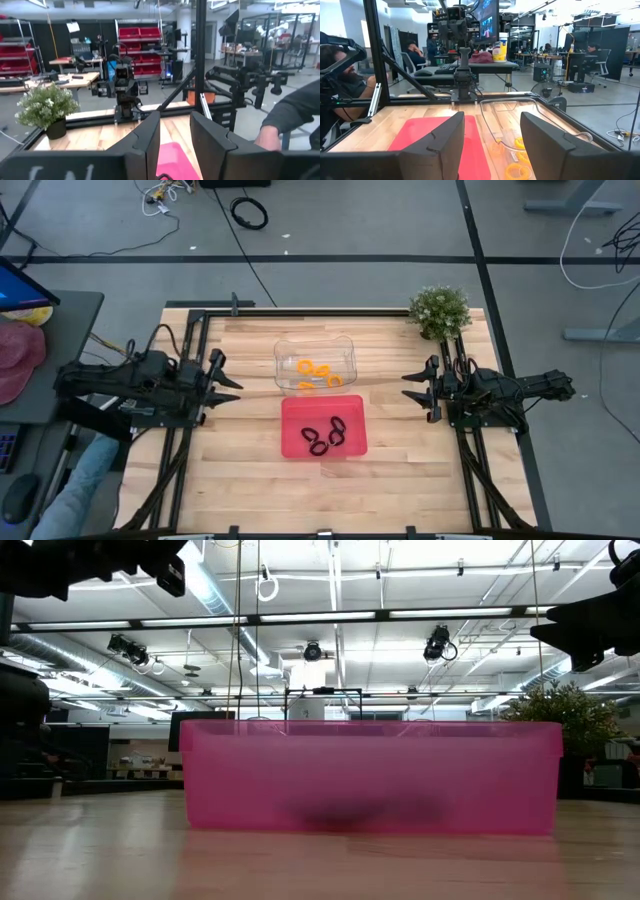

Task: Sort spring keychains
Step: Return to Home Position

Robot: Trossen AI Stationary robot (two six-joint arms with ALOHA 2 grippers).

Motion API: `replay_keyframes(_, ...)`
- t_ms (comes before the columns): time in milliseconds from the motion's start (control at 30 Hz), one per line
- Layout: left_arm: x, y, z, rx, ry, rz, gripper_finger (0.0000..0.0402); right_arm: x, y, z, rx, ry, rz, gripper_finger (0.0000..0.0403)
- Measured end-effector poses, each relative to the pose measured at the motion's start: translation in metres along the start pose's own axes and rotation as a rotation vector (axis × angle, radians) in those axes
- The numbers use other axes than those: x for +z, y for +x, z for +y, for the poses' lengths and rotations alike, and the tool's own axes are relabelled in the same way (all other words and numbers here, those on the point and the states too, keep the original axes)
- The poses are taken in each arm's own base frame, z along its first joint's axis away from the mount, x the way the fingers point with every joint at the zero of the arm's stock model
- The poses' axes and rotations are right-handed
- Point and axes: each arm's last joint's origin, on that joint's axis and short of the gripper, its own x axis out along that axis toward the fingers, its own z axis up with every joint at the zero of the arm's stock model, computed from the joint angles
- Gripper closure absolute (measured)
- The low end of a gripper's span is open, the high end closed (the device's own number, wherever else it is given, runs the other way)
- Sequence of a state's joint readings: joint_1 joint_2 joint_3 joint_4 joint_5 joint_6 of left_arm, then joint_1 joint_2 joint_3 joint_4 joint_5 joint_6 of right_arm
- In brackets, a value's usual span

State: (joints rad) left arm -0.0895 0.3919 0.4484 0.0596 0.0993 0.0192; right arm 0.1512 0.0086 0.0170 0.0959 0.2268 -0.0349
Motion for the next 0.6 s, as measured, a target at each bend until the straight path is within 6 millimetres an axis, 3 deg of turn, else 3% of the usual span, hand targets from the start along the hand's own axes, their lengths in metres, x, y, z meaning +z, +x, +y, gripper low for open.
replay_keyframes(467, 0.012, -0.046, -0.005, -0.035, -0.007, -0.138, 0.0289, 0.000, 0.000, 0.000, 0.000, 0.000, 0.000, 0.0204)
replay_keyframes(600, -0.003, -0.057, -0.007, -0.028, -0.001, -0.200, 0.0289, 0.000, 0.000, 0.000, 0.000, 0.000, 0.000, 0.0204)
